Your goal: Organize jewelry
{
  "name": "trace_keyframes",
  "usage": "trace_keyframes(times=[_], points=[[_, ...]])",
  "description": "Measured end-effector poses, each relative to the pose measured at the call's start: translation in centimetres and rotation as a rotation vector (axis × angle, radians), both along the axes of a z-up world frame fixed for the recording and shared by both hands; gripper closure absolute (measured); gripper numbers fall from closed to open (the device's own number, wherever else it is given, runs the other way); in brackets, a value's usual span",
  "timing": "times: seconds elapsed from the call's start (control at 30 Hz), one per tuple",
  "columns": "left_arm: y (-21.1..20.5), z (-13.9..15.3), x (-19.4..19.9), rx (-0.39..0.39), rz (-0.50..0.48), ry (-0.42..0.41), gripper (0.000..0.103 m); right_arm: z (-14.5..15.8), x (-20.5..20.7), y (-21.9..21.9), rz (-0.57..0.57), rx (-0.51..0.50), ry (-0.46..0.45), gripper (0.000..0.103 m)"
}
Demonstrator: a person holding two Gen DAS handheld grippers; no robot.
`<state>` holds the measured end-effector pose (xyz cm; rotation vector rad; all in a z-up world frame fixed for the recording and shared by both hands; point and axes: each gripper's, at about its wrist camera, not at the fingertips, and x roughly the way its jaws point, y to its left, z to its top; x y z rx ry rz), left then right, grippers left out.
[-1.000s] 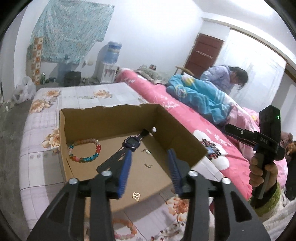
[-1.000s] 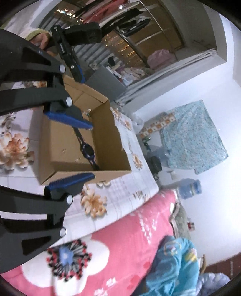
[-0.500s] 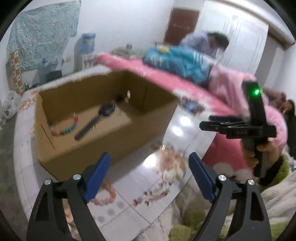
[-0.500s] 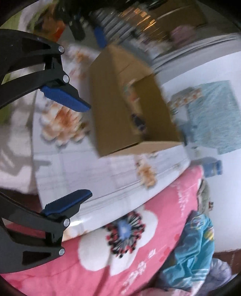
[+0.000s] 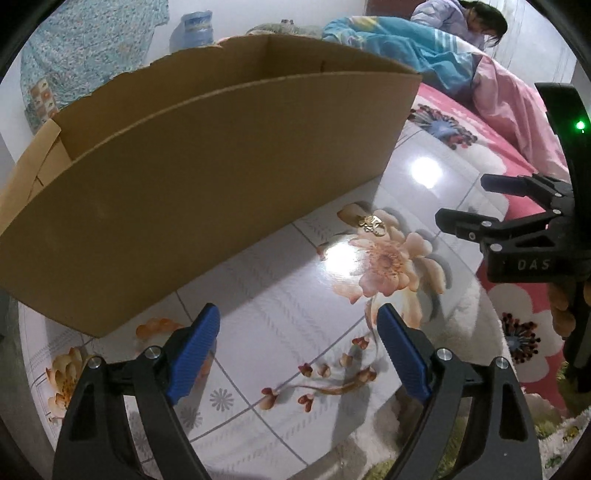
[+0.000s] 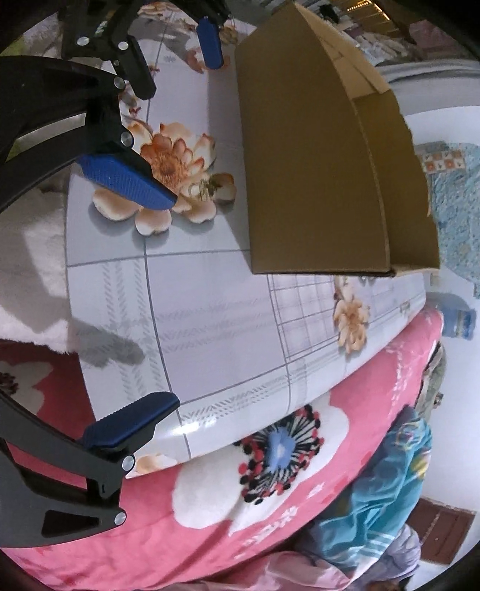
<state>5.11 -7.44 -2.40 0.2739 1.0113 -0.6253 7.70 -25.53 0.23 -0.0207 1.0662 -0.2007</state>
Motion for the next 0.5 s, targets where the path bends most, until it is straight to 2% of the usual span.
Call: trace_keyframes(times=[0.27,0.5], points=[[-0.9,-1.1,1.5,0.033,0.037,0.024,0.016,-1.4,1.3,-1.8,-0.063,0.027,0.033,0.008],[-1.9,-1.8,2.3,0.07,0.041,0.003,0.009,-2.0,2.1,-1.8,-0.063,-0.032,0.049,0.008]])
